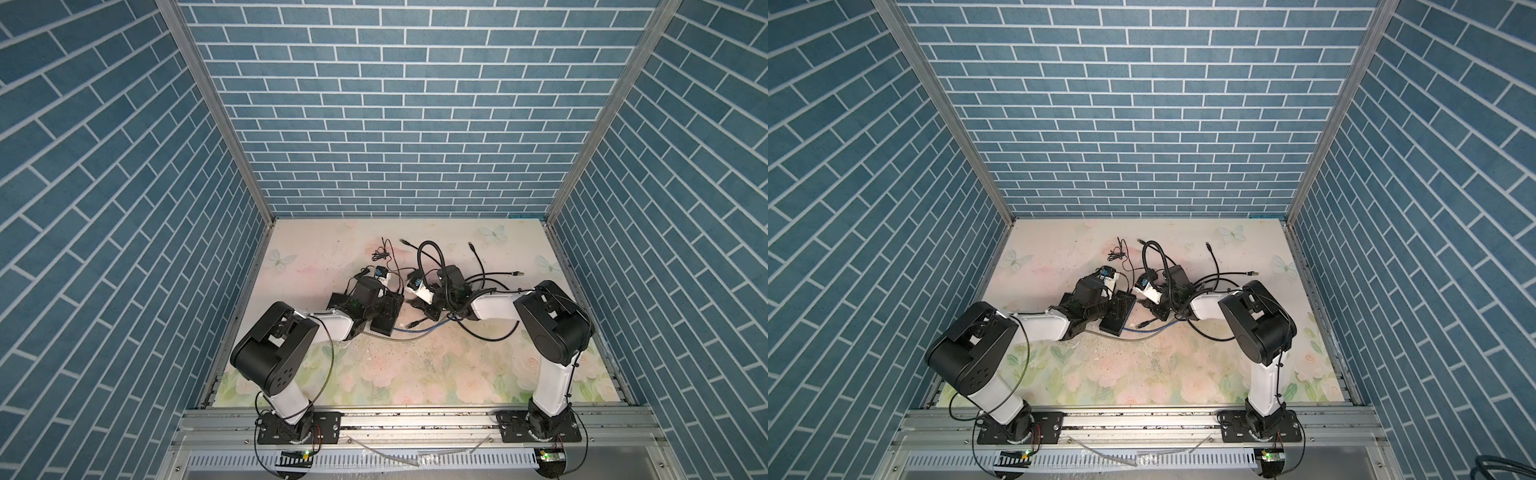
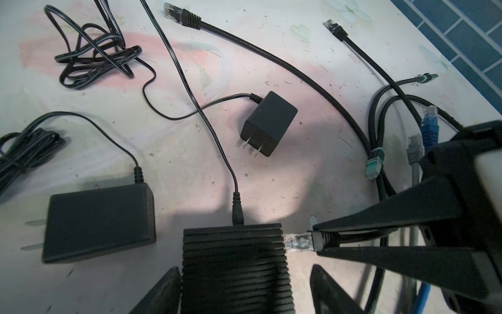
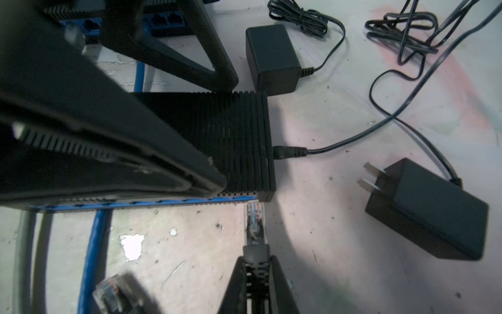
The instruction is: Insert the plug into the switch port
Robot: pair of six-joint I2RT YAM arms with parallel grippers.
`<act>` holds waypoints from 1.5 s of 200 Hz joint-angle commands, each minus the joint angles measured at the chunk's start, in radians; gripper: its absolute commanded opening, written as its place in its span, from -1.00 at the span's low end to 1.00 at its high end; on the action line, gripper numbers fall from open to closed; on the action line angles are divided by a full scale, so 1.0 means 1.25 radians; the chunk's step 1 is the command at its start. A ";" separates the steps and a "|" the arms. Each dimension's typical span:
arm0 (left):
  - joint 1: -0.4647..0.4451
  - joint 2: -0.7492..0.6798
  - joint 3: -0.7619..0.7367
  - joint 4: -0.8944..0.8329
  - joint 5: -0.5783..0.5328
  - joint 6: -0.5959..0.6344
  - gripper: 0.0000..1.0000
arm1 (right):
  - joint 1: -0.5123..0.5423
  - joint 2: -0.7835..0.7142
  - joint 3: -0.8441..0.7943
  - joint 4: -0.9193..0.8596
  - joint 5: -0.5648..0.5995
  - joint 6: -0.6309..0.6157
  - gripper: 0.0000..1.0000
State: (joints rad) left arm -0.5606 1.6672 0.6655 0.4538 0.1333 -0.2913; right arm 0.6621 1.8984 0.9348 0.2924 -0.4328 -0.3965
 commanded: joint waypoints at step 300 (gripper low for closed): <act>0.007 0.113 -0.002 0.151 0.197 -0.006 0.10 | 0.030 0.011 -0.111 0.369 -0.001 0.153 -1.00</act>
State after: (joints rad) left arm -0.5175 1.7973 0.6693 0.6334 0.2161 -0.3000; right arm 0.6731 1.9270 0.8028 0.5961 -0.4030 -0.2741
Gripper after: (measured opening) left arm 0.549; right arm 0.132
